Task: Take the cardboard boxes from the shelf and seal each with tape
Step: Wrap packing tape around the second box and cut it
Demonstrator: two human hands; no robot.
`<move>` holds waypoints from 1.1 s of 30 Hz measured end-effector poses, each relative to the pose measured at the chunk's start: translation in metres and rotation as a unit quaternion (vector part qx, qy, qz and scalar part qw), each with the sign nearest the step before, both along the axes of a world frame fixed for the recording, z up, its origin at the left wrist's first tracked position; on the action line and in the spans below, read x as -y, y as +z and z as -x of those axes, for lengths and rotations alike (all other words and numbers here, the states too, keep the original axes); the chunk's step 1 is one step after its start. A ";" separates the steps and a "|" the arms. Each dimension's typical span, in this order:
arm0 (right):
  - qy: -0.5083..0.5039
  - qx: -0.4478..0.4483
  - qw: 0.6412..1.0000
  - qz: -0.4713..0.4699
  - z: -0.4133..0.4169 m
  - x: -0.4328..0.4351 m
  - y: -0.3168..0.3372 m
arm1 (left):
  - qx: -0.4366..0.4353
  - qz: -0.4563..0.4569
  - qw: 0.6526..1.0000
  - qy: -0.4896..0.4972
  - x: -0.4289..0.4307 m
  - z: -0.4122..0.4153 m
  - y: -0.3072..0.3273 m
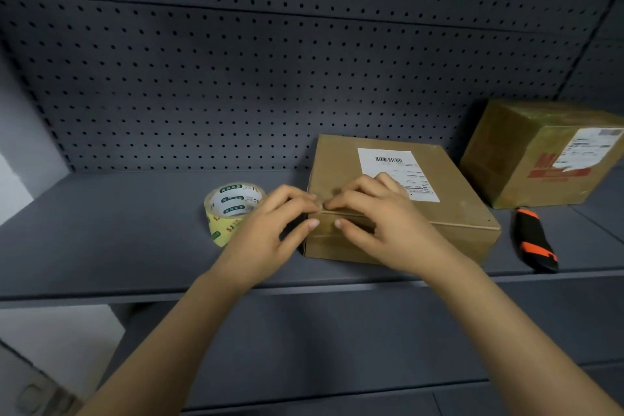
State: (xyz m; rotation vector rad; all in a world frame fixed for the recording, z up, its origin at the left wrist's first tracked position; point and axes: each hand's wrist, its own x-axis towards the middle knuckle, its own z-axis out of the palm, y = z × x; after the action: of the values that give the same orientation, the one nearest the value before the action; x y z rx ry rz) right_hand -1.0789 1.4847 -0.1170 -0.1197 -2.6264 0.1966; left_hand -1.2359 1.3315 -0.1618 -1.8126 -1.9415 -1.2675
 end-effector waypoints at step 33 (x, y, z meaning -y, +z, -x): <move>0.019 -0.022 1.000 0.002 -0.001 -0.009 0.000 | 0.046 -0.030 0.998 0.002 0.005 -0.003 -0.005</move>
State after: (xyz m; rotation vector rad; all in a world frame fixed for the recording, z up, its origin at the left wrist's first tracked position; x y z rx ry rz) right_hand -1.0779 1.4934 -0.1169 -0.0654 -2.5864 0.2161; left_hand -1.2330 1.3269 -0.1671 -1.7493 -1.9310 -1.4167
